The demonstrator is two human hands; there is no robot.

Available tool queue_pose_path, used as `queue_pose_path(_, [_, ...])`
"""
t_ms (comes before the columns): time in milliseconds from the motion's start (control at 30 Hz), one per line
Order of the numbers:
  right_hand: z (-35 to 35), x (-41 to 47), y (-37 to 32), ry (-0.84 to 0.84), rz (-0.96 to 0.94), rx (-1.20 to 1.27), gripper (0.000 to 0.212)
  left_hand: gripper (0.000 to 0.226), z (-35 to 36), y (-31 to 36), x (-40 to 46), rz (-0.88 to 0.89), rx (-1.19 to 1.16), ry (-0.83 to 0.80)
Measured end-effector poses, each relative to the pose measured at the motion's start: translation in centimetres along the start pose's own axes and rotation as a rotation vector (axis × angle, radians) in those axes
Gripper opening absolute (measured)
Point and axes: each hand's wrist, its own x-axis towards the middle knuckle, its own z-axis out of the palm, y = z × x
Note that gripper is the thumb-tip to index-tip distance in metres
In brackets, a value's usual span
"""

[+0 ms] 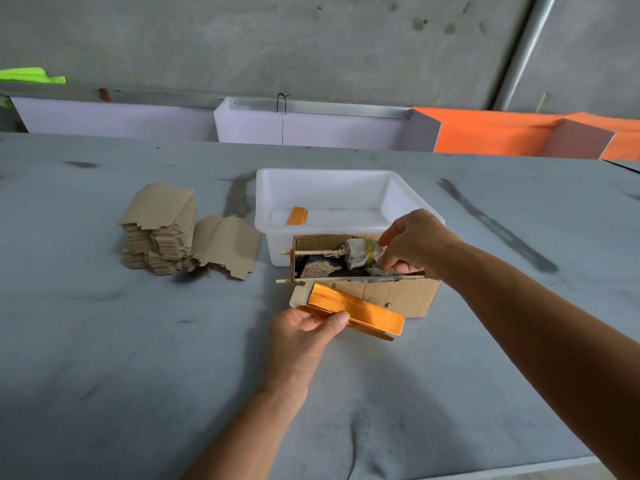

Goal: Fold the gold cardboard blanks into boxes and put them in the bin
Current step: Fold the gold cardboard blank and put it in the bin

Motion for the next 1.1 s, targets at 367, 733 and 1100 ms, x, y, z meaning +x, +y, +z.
queue_pose_path(367, [-1.2, -0.5, -0.3, -0.072, 0.130, 0.017, 0.028, 0.018, 0.0, -0.5, 0.1, -0.013, 0.009, -0.009])
queue_pose_path(733, [-1.1, -3.8, 0.7, -0.020, 0.168, 0.344, 0.021, 0.014, 0.0, -0.5, 0.0, -0.027, 0.049, -0.014])
queue_pose_path(1100, [0.9, -6.3, 3.7, 0.043, 0.189, 0.590, 0.024, 0.013, 0.2, -0.3, 0.0, -0.047, 0.060, 0.028])
